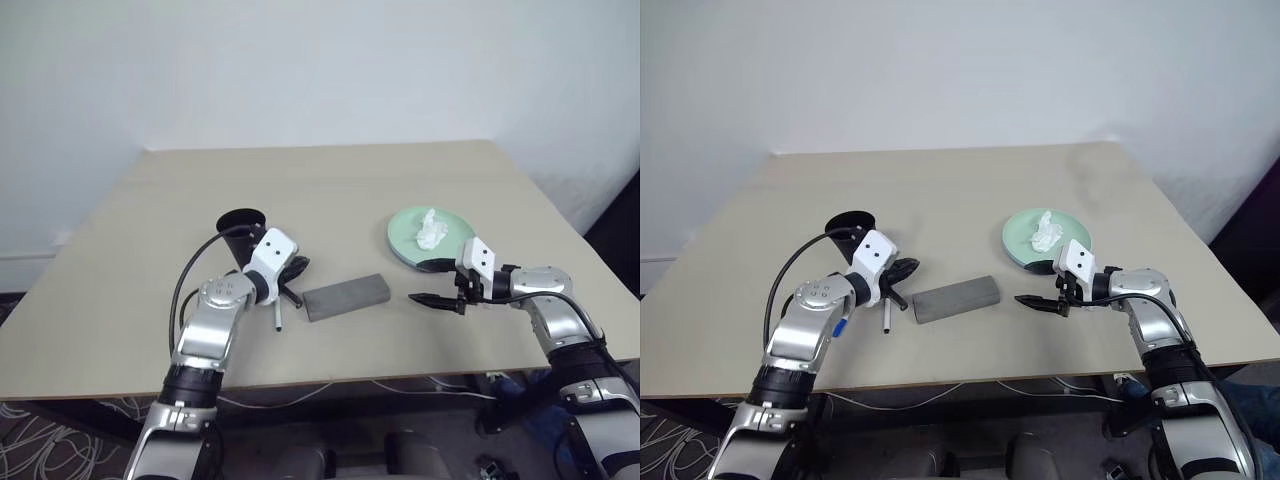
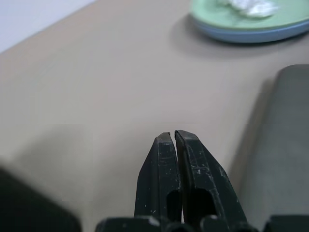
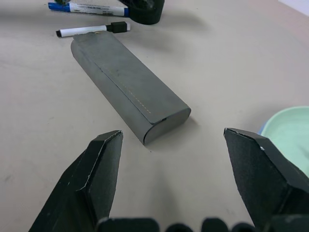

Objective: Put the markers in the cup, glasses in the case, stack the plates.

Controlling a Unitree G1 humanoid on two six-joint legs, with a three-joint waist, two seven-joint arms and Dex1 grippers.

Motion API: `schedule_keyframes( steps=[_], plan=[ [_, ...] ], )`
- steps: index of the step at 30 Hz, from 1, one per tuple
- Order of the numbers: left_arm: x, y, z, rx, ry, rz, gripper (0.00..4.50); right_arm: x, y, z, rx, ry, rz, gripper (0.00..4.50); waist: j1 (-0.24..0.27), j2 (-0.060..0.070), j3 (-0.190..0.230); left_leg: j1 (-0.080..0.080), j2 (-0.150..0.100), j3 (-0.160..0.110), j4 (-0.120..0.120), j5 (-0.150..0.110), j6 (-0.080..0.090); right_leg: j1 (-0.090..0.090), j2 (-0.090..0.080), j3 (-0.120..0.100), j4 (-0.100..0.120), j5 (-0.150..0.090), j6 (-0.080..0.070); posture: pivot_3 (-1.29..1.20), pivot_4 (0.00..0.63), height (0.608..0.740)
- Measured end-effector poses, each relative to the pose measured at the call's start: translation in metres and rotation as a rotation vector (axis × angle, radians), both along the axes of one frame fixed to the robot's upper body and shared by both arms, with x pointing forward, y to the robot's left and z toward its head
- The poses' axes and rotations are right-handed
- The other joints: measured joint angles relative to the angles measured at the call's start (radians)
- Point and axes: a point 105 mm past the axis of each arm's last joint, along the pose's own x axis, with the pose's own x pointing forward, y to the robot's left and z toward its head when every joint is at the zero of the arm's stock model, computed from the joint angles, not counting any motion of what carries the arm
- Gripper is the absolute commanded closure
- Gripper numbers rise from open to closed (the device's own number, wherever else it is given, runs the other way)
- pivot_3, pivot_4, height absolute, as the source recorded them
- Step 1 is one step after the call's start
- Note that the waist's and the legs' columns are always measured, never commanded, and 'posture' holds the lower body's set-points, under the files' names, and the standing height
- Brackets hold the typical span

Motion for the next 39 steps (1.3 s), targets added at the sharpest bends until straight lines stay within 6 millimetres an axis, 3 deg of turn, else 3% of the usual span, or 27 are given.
schedule_keyframes(
  steps=[7,8,10,16,26,33,39],
  plan=[
    [-0.013,0.014,-0.005,-0.043,0.039,0.334,4.48,0.002,0.004,0.002,0.012,0.006,0.016,0.85,-0.001,0.000,0.000,0.001,0.001,0.000,0.000,0.000,0.000,0.001,0.001,0.000,0.001,0.000,0.000,0.00,0.000,0.740],
    [-0.014,0.019,-0.007,-0.051,0.051,0.385,4.31,0.002,0.005,0.000,0.017,0.012,0.018,0.85,-0.002,0.000,0.000,0.001,0.001,0.000,0.000,0.000,0.000,0.001,0.001,0.000,0.001,0.000,0.000,0.00,0.000,0.740],
    [-0.015,0.026,-0.012,-0.066,0.081,0.479,3.87,0.003,0.006,-0.002,0.022,0.024,0.020,0.85,-0.002,0.000,0.000,0.001,0.001,0.000,0.000,0.000,0.000,0.001,0.001,0.000,0.001,0.000,0.000,0.00,0.000,0.740],
    [-0.017,0.042,-0.018,-0.043,0.115,0.622,1.83,0.004,0.010,0.002,0.023,0.015,0.036,0.85,-0.002,0.000,0.000,0.001,0.000,0.000,0.000,0.000,-0.001,0.001,0.001,0.000,0.000,0.000,0.000,0.00,0.000,0.740],
    [-0.008,0.025,-0.015,-0.108,0.198,0.596,1.83,0.002,0.010,-0.001,0.024,0.017,0.028,0.85,-0.002,0.000,0.000,0.001,0.000,0.000,0.000,-0.001,-0.002,0.001,0.001,-0.001,0.000,0.000,0.000,0.00,0.000,0.740],
    [-0.008,0.026,-0.033,-0.088,0.277,0.606,1.83,-0.001,0.007,-0.004,0.023,0.022,0.005,0.85,-0.002,0.000,0.000,0.001,0.000,0.000,0.000,-0.001,-0.002,0.000,0.001,0.000,0.000,0.000,0.000,0.00,0.000,0.740],
    [-0.008,0.025,-0.037,-0.094,0.305,0.610,1.83,-0.002,0.006,-0.005,0.028,0.020,-0.011,0.85,-0.002,0.000,0.000,0.001,0.000,0.000,0.000,-0.001,-0.002,0.001,0.001,0.000,0.000,0.000,0.000,0.00,0.000,0.740]
  ],
)
